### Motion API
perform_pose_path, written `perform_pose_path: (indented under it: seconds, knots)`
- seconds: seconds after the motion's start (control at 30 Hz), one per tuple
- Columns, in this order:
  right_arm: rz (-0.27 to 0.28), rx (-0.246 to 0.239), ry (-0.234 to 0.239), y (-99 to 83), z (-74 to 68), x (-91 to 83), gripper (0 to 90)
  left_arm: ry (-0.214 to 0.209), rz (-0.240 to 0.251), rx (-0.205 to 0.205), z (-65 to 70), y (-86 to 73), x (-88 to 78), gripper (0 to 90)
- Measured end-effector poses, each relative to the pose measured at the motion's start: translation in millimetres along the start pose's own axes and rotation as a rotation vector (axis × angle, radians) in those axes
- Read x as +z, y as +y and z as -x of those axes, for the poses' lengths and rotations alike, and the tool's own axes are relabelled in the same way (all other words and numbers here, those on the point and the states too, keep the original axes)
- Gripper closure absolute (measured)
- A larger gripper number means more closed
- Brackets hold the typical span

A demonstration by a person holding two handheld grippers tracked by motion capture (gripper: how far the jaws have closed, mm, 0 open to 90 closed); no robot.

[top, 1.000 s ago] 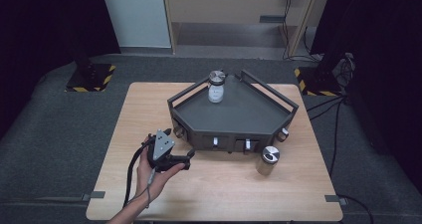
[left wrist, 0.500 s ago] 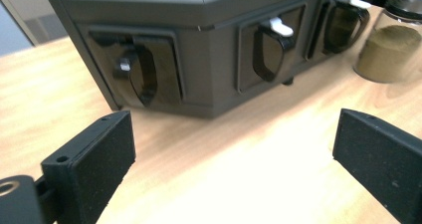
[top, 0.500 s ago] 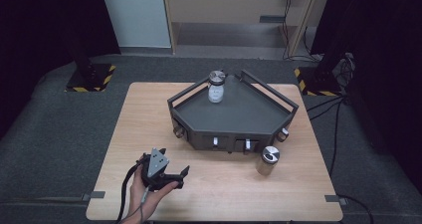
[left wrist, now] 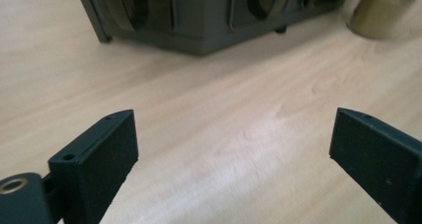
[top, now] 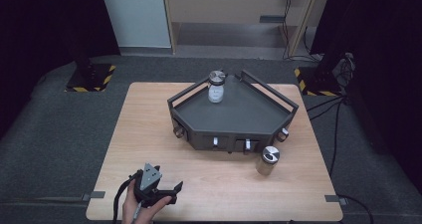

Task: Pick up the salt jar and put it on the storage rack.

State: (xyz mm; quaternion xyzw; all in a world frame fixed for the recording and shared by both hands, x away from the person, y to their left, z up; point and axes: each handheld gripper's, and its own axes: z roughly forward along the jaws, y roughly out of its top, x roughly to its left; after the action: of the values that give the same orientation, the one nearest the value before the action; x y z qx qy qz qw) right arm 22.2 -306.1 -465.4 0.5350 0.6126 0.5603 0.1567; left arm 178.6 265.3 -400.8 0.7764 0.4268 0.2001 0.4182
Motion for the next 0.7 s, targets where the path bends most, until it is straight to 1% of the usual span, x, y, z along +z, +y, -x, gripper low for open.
perform_pose_path:
  seconds: [0.07,0.13,0.33,0.47,0.57,0.7]
  knots:
    - [-0.001,-0.001,-0.001,0.1,-0.2,0.2,1.6,-0.002,-0.014,-0.014,1.6,-1.8,-1.7,4.2]
    - [0.000,-0.003,0.001,0.3,-0.2,-0.2,1.6,0.000,-0.016,-0.018,2.6,-3.2,-3.6,4.1]
    - [-0.001,-0.008,0.005,0.6,-0.1,-0.6,1.6,0.037,-0.021,-0.022,7.9,-10.1,-11.5,4.1]
    - [-0.002,-0.016,0.013,0.9,-0.2,-0.7,1.6,0.063,-0.029,-0.046,12.6,-17.6,-15.7,4.1]
    - [-0.005,-0.022,0.024,1.5,-0.3,-0.5,1.6,0.073,-0.028,-0.061,16.1,-22.3,-20.7,4.1]
    - [-0.005,-0.030,0.027,1.6,-1.2,-0.9,1.6,0.085,-0.026,-0.066,21.5,-29.7,-28.0,4.1]
